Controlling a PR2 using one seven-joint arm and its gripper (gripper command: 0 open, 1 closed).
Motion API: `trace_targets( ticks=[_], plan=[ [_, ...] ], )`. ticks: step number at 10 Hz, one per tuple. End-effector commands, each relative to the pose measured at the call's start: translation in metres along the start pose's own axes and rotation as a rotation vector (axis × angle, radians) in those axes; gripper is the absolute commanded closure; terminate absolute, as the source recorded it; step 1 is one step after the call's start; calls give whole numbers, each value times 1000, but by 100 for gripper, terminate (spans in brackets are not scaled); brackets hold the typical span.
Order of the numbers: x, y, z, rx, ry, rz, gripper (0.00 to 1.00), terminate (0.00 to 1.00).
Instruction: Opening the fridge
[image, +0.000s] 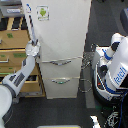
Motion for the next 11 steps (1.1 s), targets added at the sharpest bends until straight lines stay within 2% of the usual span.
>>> trace_targets(
  ticks=[1,3,4,5,6,7,8,9,10,11],
  plan=[
    [-581,-99,260,-106,-245,-483,100,0],
    [-766,-193,314,-192,-282,-593,100,0],
    [-919,-247,355,-286,-346,-720,100,0],
    [-997,-255,371,-185,-423,-752,100,0],
    [-1019,-251,375,-124,-449,-747,100,0],
    [-972,-187,357,-79,-450,-653,100,0],
    [-859,-109,293,-99,-319,-558,0,0],
    [-753,-45,222,-114,-197,-478,0,0],
    [-677,6,172,-78,-125,-395,0,0],
    [-561,74,97,-78,-49,-301,0,0]
  ],
)
